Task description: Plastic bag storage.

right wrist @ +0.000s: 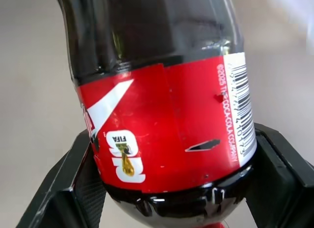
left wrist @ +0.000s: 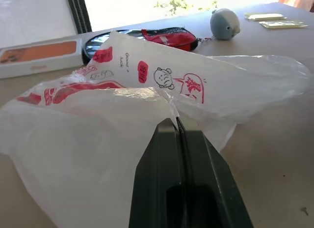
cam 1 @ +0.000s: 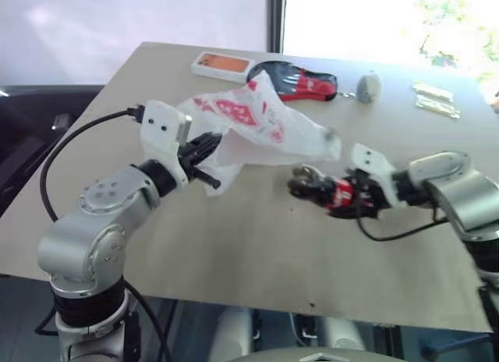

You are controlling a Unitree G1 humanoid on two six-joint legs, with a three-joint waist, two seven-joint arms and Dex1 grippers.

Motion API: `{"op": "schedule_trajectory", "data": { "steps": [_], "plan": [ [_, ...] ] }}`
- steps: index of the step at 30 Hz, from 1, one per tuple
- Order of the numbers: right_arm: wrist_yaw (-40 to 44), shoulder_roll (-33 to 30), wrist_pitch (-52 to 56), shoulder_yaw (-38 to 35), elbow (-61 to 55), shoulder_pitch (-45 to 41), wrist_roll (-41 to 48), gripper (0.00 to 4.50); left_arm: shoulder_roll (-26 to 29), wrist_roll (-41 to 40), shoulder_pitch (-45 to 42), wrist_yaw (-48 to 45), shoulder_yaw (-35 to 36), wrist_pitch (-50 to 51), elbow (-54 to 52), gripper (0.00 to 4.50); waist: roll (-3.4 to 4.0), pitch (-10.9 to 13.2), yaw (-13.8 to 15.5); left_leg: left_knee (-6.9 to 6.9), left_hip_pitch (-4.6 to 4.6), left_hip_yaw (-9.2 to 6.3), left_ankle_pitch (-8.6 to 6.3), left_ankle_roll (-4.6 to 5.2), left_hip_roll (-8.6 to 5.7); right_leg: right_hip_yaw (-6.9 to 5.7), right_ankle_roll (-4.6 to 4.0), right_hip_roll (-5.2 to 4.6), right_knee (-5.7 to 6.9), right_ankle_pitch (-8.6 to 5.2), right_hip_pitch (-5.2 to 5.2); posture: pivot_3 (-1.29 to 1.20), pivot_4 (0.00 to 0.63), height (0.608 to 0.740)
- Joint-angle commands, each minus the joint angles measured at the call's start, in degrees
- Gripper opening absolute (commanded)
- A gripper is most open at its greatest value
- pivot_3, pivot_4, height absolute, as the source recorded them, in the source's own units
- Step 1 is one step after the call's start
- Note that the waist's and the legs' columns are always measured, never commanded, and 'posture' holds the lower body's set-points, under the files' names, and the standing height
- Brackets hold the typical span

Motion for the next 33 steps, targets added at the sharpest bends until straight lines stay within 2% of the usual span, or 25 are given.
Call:
{"op": "schedule_trajectory", "data": {
  "steps": [1,6,11,14,20,23,27,28,29,30,33],
  "plan": [
    [-9.3,7.0,7.0,1.2,0.1,-5.2,0.4,3.11,0.1,-0.9,1.0,-0.2,-0.7,-2.5,-4.5,0.00,0.03,0.0,0.2,0.00,-0.03,-0.01,0.00,0.00,-0.03,-0.03,0.00,-0.03,0.04,0.00,-0.04,0.00,0.150,0.740],
    [-17.4,15.1,1.9,6.6,13.4,-11.3,-2.2,3.11,2.3,-2.4,4.1,-2.5,-1.5,-3.9,-7.5,0.00,0.04,0.0,0.2,0.00,-0.09,0.00,0.03,0.05,-0.13,-0.10,-0.01,-0.12,0.08,0.00,-0.10,0.00,0.150,0.740],
    [-19.9,17.9,-4.6,8.1,26.0,-15.9,-3.2,3.11,7.8,-0.1,12.0,-5.4,-3.9,-6.7,-10.4,0.00,0.05,0.0,0.2,0.00,-0.17,-0.01,0.03,0.07,-0.16,-0.16,0.00,-0.11,-0.02,0.00,-0.10,0.00,0.150,0.740],
    [-20.7,19.9,-8.0,8.2,33.6,-19.0,-3.6,3.11,8.6,-0.5,16.3,-6.1,-4.6,-7.4,-11.5,0.00,0.07,0.1,-0.1,-0.07,-0.19,0.00,0.03,0.07,-0.15,-0.14,0.00,-0.07,-0.06,0.00,-0.13,0.00,0.150,0.740],
    [-26.3,27.5,-13.0,2.6,50.1,-27.2,-3.4,3.11,9.0,1.9,18.2,-4.0,-5.1,-9.0,-11.5,0.00,0.10,0.1,-0.2,-0.19,-0.13,0.00,0.04,0.03,-0.09,-0.12,-0.01,0.02,-0.06,0.00,-0.15,0.00,0.150,0.740],
    [-33.5,34.9,-27.3,-4.5,60.0,-30.6,-1.7,3.11,6.6,1.9,17.0,-1.9,-5.1,-9.1,-11.2,0.00,0.10,0.1,-0.2,-0.23,-0.14,0.01,0.04,0.03,-0.09,-0.12,-0.01,0.01,-0.10,0.00,-0.15,0.00,0.150,0.740],
    [-31.7,38.2,-36.0,-8.8,69.2,-34.1,-0.3,3.11,3.2,0.5,14.6,0.8,-3.9,-8.1,-11.1,0.00,0.11,0.1,-0.1,-0.40,-0.23,0.01,0.05,0.03,-0.10,-0.12,0.00,0.03,-0.28,0.01,-0.22,0.00,0.150,0.740],
    [-31.5,38.3,-36.8,-9.1,70.4,-34.5,-0.5,4.18,2.5,0.0,14.2,1.3,-3.4,-7.6,-10.9,0.00,0.11,0.1,0.1,-0.46,-0.23,0.01,0.05,0.03,-0.11,-0.13,0.00,0.04,-0.35,0.01,-0.22,0.00,0.150,0.740],
    [-31.2,38.3,-37.4,-9.3,71.4,-34.9,-0.7,4.45,2.0,-0.4,13.8,1.7,-3.1,-7.2,-10.7,0.00,0.11,0.1,0.1,-0.49,-0.30,-0.04,0.05,0.03,-0.11,-0.18,0.00,0.04,-0.46,0.01,-0.22,0.00,0.150,0.740],
    [-31.0,38.3,-38.0,-9.4,72.2,-35.2,-0.7,4.45,1.8,-0.7,13.6,1.9,-2.9,-6.9,-10.7,0.00,0.11,0.1,0.1,-0.49,-0.38,-0.09,0.05,0.03,-0.11,-0.26,0.00,0.04,-0.55,0.01,-0.22,0.00,0.150,0.740],
    [-23.4,31.0,-29.9,-6.8,54.9,-28.0,1.1,4.45,0.8,-0.7,11.3,3.0,-1.4,-7.6,-8.0,0.00,0.10,0.1,0.5,-0.47,-0.62,-0.28,0.05,0.04,-0.13,-0.43,0.02,0.00,-0.69,0.02,-0.26,0.00,0.150,0.740]
  ]
}}
